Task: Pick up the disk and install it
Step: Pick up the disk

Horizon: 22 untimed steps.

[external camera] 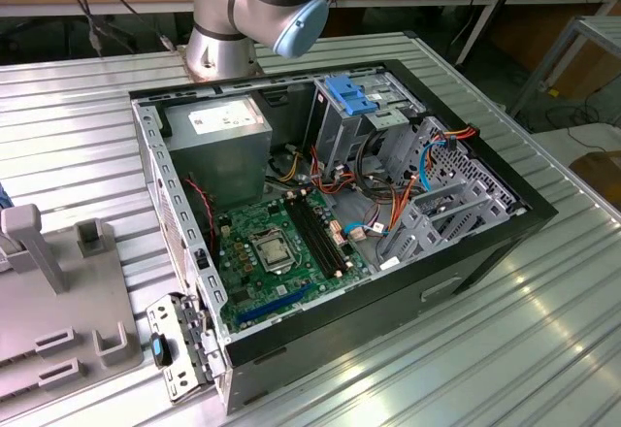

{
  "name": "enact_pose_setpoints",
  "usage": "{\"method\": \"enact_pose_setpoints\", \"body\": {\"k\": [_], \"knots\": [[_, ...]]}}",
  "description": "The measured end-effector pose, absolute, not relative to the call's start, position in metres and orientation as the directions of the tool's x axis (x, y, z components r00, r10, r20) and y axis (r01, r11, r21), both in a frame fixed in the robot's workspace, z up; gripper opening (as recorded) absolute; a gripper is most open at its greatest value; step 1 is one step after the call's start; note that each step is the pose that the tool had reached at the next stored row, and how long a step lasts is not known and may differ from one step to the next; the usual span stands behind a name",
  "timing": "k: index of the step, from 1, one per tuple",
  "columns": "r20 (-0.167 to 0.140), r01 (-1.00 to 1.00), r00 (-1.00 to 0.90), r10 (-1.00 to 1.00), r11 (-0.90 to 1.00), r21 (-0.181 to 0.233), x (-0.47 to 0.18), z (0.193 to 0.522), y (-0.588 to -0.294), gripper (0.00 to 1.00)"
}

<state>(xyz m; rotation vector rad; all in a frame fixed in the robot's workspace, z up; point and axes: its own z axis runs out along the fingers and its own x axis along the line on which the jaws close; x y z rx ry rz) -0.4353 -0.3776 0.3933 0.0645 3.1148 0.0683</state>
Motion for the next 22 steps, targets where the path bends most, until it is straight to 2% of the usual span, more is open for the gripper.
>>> {"method": "enact_pose_setpoints", "body": {"k": [11,22], "knots": [[-0.025,-0.18,-0.983,-0.179,0.983,0.044,-0.4358,0.3932,-0.3776,0.11],[-0.024,-0.317,-0.948,-0.316,0.947,0.044,-0.4382,0.3932,-0.3777,0.11]]}}
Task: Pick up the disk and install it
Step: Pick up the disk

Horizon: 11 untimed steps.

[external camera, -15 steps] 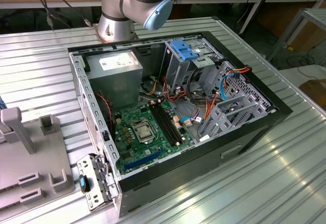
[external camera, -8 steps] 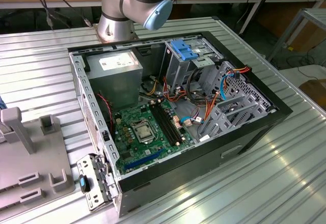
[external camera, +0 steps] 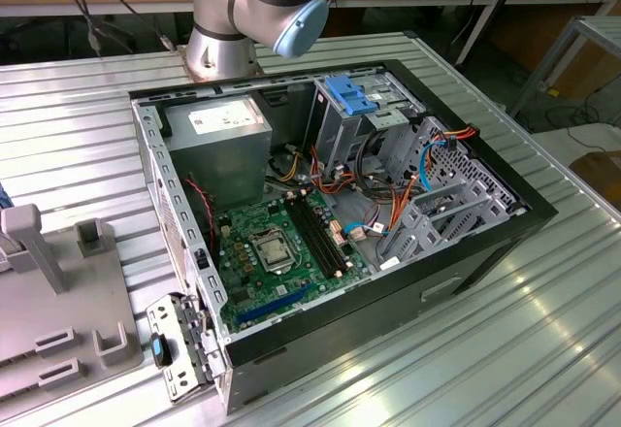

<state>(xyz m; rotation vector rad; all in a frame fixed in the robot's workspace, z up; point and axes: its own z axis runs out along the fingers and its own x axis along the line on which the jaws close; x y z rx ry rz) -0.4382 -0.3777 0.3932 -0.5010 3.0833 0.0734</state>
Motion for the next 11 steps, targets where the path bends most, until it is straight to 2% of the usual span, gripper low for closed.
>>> {"method": "enact_pose_setpoints", "body": {"k": [11], "knots": [[-0.024,-0.434,-0.901,-0.434,0.9,0.042,-0.4391,0.3931,-0.3777,0.11]]}}
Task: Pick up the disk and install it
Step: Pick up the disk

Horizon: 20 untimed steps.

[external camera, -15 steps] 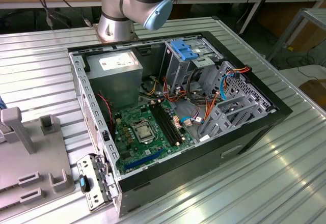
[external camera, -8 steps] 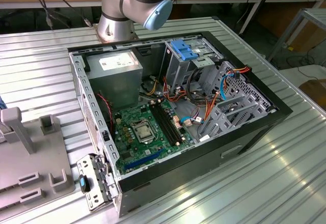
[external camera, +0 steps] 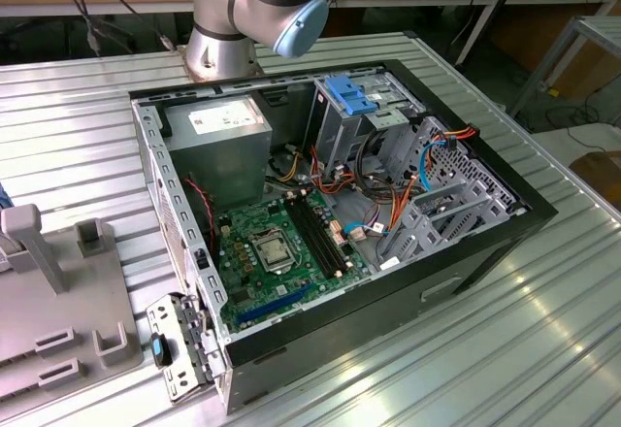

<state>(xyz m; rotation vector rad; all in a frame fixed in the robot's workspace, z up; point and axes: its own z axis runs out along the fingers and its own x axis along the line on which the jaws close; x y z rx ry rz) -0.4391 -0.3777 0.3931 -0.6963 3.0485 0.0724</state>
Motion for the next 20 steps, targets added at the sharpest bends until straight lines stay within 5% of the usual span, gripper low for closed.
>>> {"method": "enact_pose_setpoints", "body": {"k": [20], "knots": [[-0.013,-0.626,-0.78,-0.626,0.779,0.023,-0.4393,0.3931,-0.3777,0.11]]}}
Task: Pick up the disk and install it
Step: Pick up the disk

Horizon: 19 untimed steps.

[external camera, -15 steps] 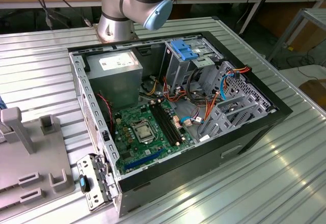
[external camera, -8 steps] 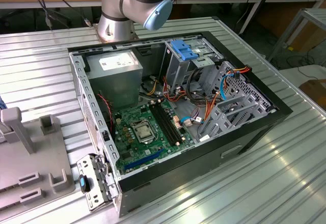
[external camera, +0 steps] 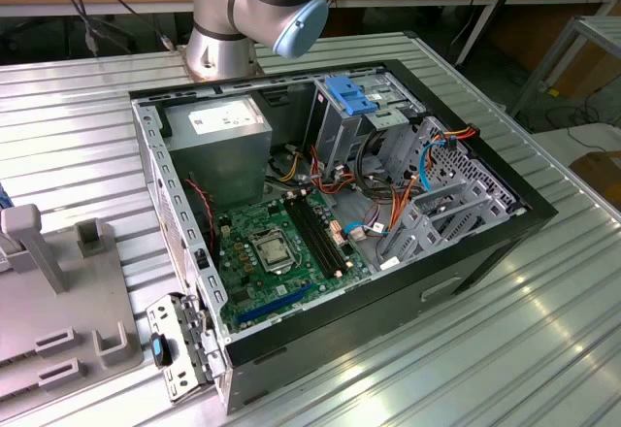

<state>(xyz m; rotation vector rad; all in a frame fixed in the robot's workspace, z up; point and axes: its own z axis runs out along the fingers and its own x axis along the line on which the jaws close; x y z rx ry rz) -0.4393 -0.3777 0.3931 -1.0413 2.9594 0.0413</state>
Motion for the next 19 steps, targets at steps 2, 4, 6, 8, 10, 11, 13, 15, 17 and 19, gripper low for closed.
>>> {"method": "enact_pose_setpoints", "body": {"k": [2,4,6,8,10,11,13,15,17,19], "knots": [[-0.012,-0.646,-0.764,-0.646,0.763,0.023,-0.4394,0.3931,-0.3777,0.11],[-0.012,-0.659,-0.752,-0.659,0.751,0.023,-0.4395,0.3932,-0.3777,0.11],[-0.012,-0.677,-0.736,-0.677,0.736,0.023,-0.4396,0.3931,-0.3777,0.11],[-0.012,-0.694,-0.72,-0.694,0.719,0.023,-0.4397,0.3931,-0.3777,0.11],[-0.012,-0.709,-0.705,-0.709,0.705,0.023,-0.4397,0.393,-0.3777,0.11],[-0.012,-0.72,-0.694,-0.72,0.693,0.023,-0.4397,0.393,-0.3777,0.11],[-0.012,-0.747,-0.665,-0.747,0.665,0.023,-0.4397,0.3931,-0.3777,0.11],[-0.012,-0.764,-0.645,-0.764,0.645,0.023,-0.4398,0.3931,-0.3778,0.11],[-0.012,-0.778,-0.628,-0.778,0.628,0.023,-0.4399,0.3931,-0.3777,0.11],[-0.012,-0.797,-0.603,-0.797,0.603,0.023,-0.4399,0.3931,-0.3777,0.11]]}}
